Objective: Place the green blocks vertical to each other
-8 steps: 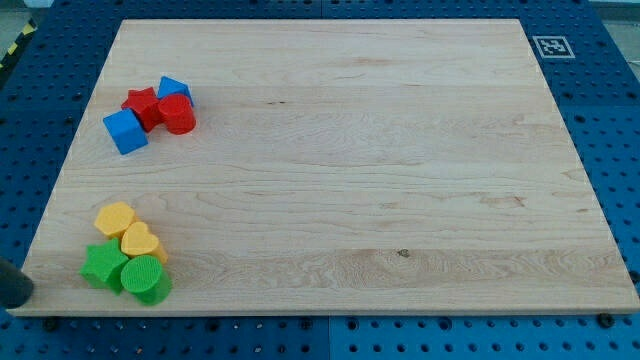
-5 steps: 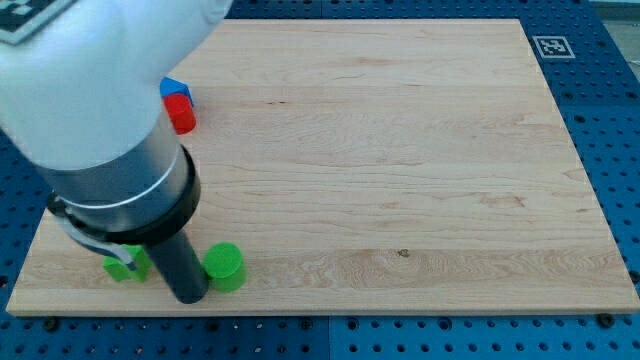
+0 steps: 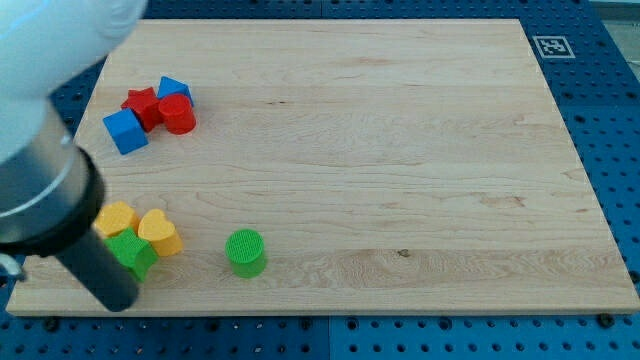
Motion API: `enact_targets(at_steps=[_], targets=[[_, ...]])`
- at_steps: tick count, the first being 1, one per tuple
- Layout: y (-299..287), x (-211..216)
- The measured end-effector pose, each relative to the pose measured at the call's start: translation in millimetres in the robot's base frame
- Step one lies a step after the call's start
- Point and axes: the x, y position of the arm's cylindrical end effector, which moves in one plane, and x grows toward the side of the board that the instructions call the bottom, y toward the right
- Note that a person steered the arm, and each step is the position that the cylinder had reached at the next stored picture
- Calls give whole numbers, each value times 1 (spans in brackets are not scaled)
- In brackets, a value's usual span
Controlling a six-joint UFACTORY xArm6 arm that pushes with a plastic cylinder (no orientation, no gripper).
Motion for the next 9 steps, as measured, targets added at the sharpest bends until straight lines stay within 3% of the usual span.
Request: enact_targets(at_steps=[1,2,4,5,7,9], targets=[[-34,-1],[-32,-3],[3,-55],[29,-54],[20,-24],[65,-24]])
